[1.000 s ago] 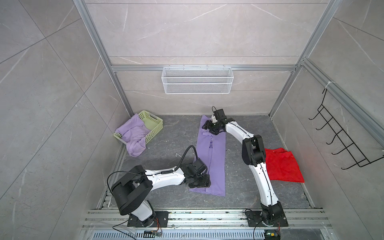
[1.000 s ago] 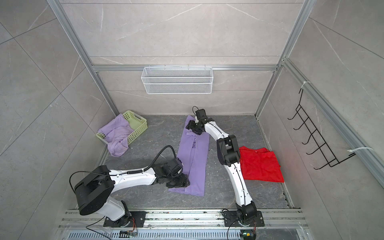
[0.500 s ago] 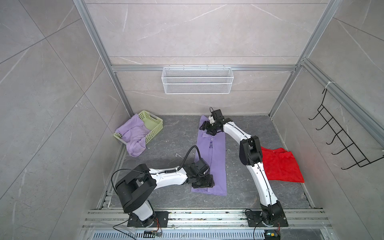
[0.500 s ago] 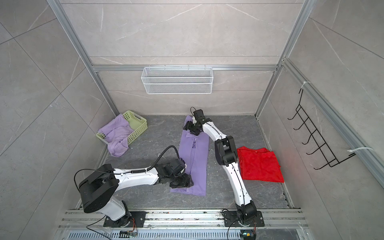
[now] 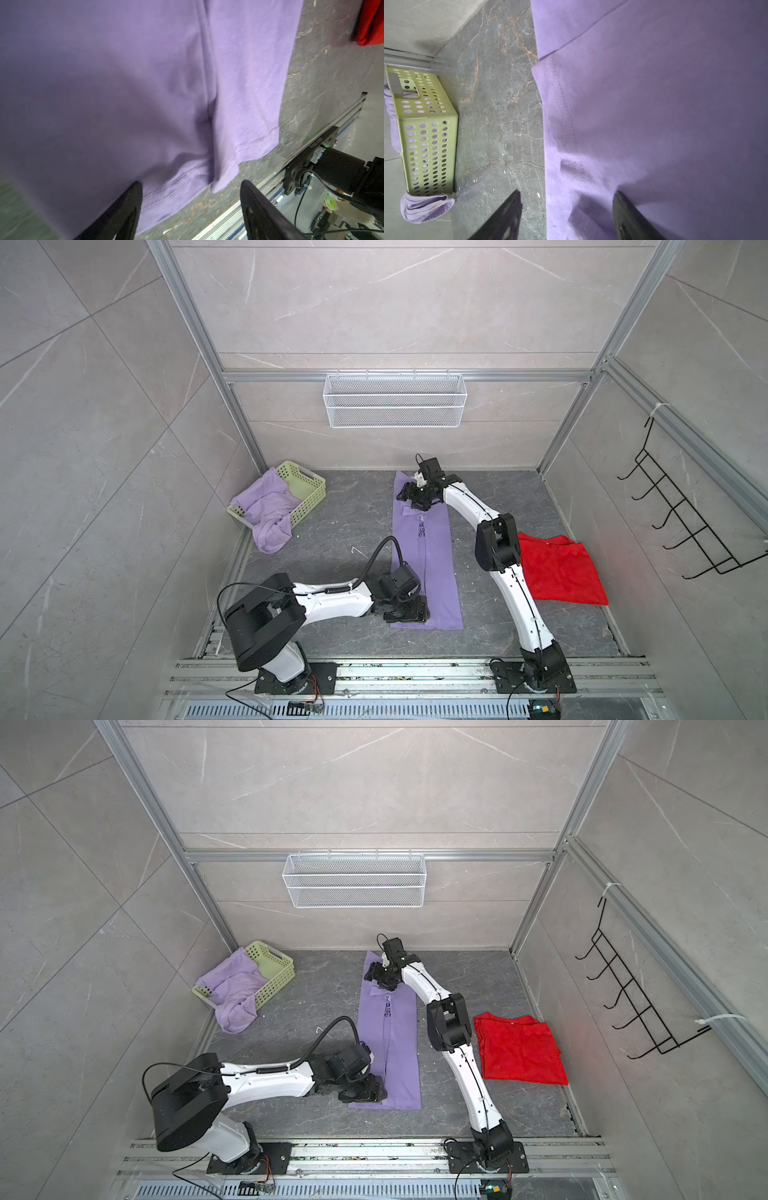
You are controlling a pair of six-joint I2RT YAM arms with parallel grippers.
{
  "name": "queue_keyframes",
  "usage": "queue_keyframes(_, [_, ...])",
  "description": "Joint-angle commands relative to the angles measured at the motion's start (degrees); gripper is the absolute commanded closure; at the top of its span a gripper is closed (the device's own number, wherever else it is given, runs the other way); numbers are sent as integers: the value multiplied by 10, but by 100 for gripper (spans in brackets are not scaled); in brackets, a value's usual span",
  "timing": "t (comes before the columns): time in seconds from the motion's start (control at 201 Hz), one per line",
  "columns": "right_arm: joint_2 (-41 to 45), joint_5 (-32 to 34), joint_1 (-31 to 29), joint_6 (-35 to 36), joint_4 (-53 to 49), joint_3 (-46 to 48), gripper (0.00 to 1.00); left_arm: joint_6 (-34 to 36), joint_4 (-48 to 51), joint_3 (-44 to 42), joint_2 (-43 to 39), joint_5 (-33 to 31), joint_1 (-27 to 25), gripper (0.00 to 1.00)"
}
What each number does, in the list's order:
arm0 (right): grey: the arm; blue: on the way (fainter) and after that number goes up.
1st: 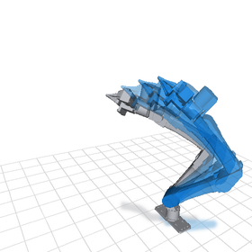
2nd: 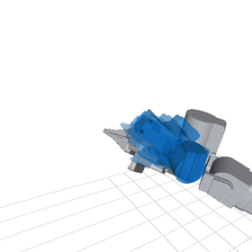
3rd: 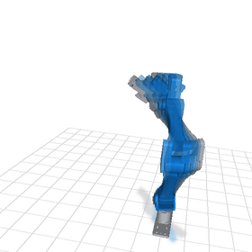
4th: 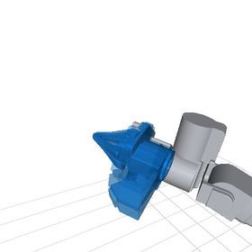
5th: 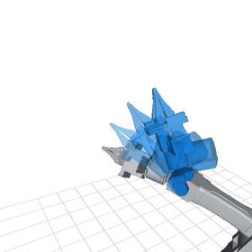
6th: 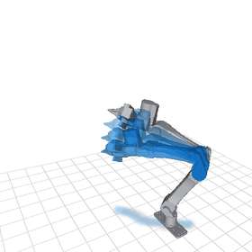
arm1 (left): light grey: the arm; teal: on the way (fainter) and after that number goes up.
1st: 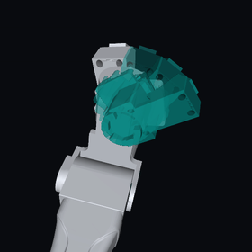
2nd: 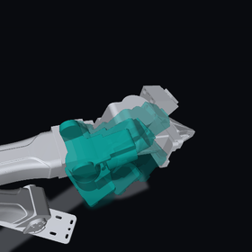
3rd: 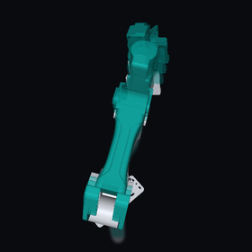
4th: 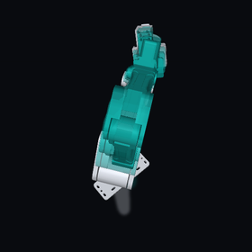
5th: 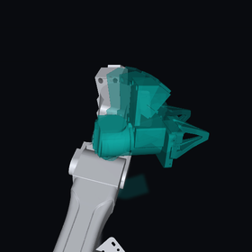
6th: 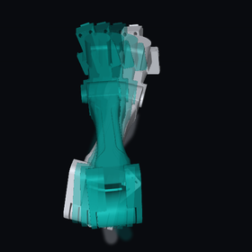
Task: Fold and stack the t-shirts
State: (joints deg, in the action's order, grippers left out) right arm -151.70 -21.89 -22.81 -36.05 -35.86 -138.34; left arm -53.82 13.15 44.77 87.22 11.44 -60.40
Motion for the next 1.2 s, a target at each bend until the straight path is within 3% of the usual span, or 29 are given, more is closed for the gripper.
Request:
queue_keyframes(0.0, [87, -17, 4, 39, 12, -8, 29, 9, 46, 14, -76, -44, 0, 23])
queue_keyframes(0.154, [169, -40, 6, 84, 13, -3, 29, 38, 82, 45, -154, -57, 0, 22])
queue_keyframes(0.254, [233, -3, 7, 86, -37, 40, 28, 35, 106, 26, -191, -66, 6, 23])
queue_keyframes(0.359, [337, 34, 9, 63, -51, 188, 29, 13, 114, -19, -220, -57, 26, 26])
queue_keyframes(0.578, [625, 33, 13, -6, -39, 574, 30, -8, 101, -82, -248, 6, 63, 34])
queue_keyframes(0.777, [805, 21, 12, -83, -38, 848, 32, -24, 58, -124, -237, 67, 73, 37])
queue_keyframes(0.996, [923, -5, 11, -136, -22, 1032, 34, -39, 15, -152, -202, 103, 73, 43])
queue_keyframes(1.195, [928, -44, 11, -172, 58, 1127, 40, -48, -17, -159, -156, 110, 73, 54])
